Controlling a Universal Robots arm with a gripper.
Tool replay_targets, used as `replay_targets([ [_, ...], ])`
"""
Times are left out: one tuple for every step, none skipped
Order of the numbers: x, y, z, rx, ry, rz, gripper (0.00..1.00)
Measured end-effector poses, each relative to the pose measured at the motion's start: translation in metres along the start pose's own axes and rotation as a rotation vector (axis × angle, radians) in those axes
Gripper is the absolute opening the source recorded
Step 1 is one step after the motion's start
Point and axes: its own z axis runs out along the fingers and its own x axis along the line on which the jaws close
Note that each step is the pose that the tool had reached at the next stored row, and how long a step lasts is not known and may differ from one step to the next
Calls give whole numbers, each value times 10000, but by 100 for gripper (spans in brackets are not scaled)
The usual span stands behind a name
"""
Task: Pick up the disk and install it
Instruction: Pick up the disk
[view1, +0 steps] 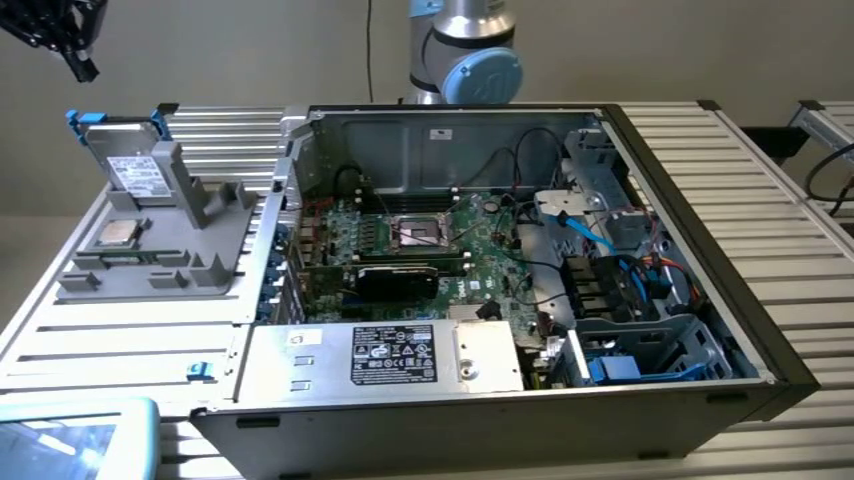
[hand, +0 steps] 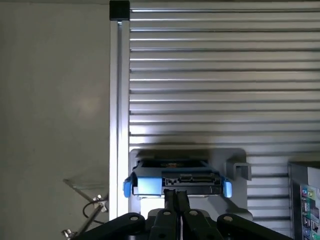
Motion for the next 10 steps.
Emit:
replay_targets([
  [0,0,0,-12,11,-190,11],
  [0,0,1,-26,22,-363,11],
  [0,0,1,-39,32,-543,11],
  [0,0,2,-52,42,-727,11],
  [0,0,2,-61,53,-912,11],
  [0,0,2,-69,63,-1091,11],
  [0,0,3,-77,73,-1277,11],
  [0,0,3,-83,84,-1462,11],
  [0,0,3,-89,94,-1630,11],
  [0,0,3,-94,105,-1816,11],
])
